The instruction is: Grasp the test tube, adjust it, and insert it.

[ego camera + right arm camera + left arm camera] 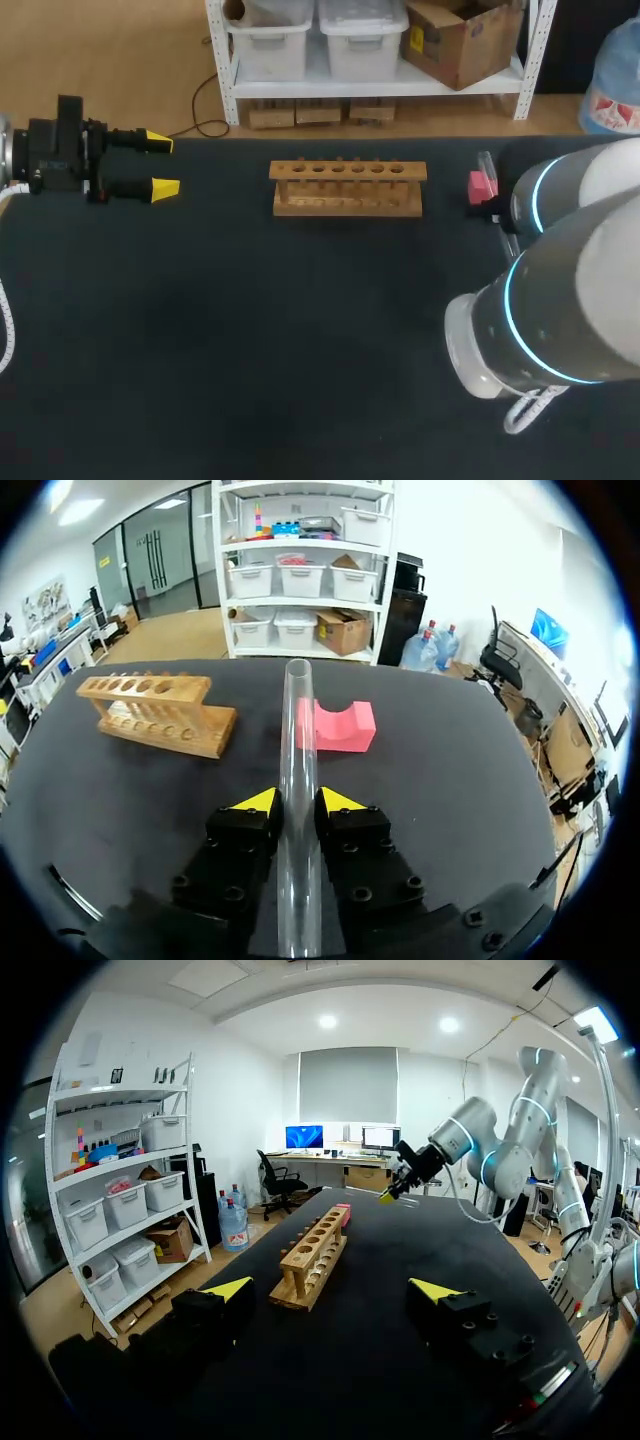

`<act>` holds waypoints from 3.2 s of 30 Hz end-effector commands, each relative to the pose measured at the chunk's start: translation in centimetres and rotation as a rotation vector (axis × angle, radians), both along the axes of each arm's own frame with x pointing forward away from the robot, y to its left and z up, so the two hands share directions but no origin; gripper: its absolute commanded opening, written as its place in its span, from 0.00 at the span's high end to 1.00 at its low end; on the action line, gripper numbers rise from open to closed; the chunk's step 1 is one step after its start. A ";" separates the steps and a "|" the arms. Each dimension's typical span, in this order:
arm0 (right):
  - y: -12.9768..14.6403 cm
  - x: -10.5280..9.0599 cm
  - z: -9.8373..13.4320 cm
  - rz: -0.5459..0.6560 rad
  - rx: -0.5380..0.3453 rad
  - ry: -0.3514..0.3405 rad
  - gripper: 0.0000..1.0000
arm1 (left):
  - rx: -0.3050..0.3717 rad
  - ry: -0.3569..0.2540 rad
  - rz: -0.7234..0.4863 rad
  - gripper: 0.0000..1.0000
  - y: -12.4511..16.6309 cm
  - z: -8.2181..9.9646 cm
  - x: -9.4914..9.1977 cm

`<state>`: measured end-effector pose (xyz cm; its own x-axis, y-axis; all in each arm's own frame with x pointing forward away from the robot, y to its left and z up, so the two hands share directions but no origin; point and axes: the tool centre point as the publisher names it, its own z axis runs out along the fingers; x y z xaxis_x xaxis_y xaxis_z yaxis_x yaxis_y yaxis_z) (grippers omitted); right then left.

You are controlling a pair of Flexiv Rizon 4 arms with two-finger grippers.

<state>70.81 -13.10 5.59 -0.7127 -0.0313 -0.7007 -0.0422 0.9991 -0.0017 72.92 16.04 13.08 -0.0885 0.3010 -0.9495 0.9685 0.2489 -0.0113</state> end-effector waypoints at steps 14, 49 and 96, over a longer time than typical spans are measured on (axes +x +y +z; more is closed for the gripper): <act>3.8 -1.3 2.1 0.006 0.063 -0.068 1.00 | -0.003 -0.005 0.001 0.00 0.1 -0.1 -0.1; 12.6 -0.1 0.4 0.056 0.106 -0.075 1.00 | -0.003 -0.005 0.001 0.00 0.1 -0.1 -0.1; 13.7 1.1 -1.9 0.134 -0.001 0.147 1.00 | -0.003 -0.005 0.001 0.00 0.1 -0.1 -0.1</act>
<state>71.59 0.72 3.38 -0.7798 -0.1322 -0.6120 -0.1715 0.9852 0.0058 72.92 16.05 13.09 -0.0885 0.3010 -0.9495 0.9685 0.2488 -0.0114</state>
